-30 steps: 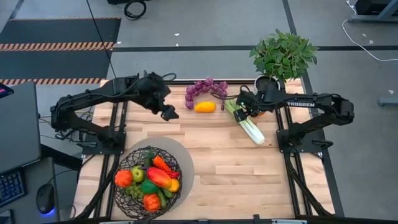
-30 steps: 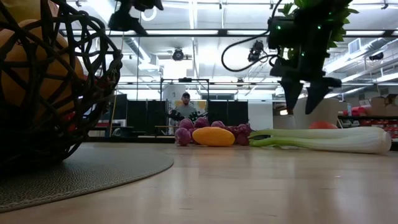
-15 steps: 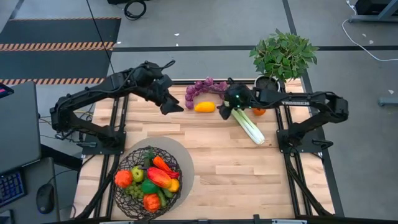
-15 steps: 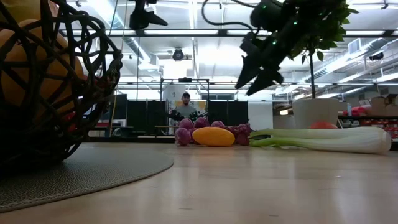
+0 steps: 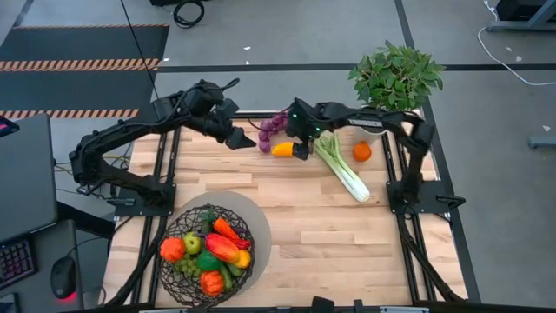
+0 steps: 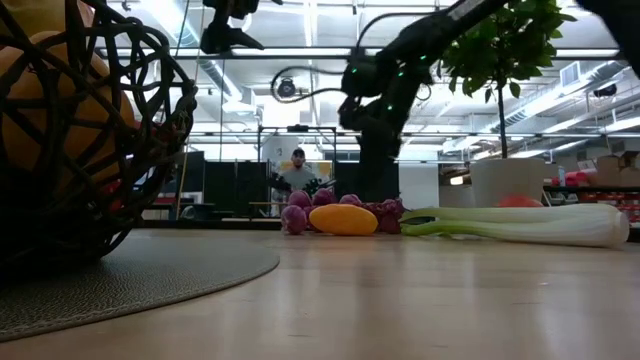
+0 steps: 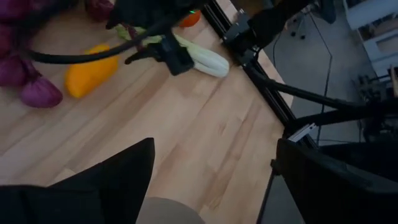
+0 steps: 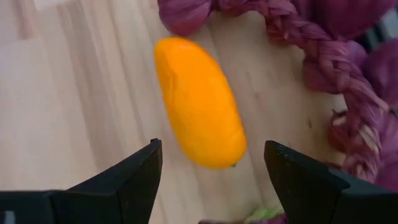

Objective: Build produce basket
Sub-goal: Put the red mango into the black basket

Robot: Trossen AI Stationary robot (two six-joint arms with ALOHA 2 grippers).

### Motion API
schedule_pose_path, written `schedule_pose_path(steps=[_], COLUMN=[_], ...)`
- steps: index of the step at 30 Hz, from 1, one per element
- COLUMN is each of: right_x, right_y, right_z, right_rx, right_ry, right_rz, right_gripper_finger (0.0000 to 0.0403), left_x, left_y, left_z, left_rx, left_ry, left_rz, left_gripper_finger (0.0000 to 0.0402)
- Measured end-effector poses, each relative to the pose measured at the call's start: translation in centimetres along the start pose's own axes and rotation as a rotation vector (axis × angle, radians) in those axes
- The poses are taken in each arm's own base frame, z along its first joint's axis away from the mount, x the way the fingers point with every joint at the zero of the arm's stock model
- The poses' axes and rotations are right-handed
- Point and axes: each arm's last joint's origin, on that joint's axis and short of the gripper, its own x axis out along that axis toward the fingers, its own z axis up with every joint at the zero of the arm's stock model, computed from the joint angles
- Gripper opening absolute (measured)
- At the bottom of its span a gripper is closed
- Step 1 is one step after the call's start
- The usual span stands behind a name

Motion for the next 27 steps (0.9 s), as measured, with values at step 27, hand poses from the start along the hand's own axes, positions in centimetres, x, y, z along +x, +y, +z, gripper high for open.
schedule_pose_path(steps=[27], right_x=[4.0], right_y=[0.2], right_z=[1.0], right_rx=[-0.131], right_ry=[0.114], right_rz=[0.105], right_gripper_finger=[0.0284], left_x=[0.0], left_y=[0.1], left_z=[0.1], left_rx=[-0.064], left_ry=[-0.034], left_rz=[0.044], left_gripper_finger=[0.0343])
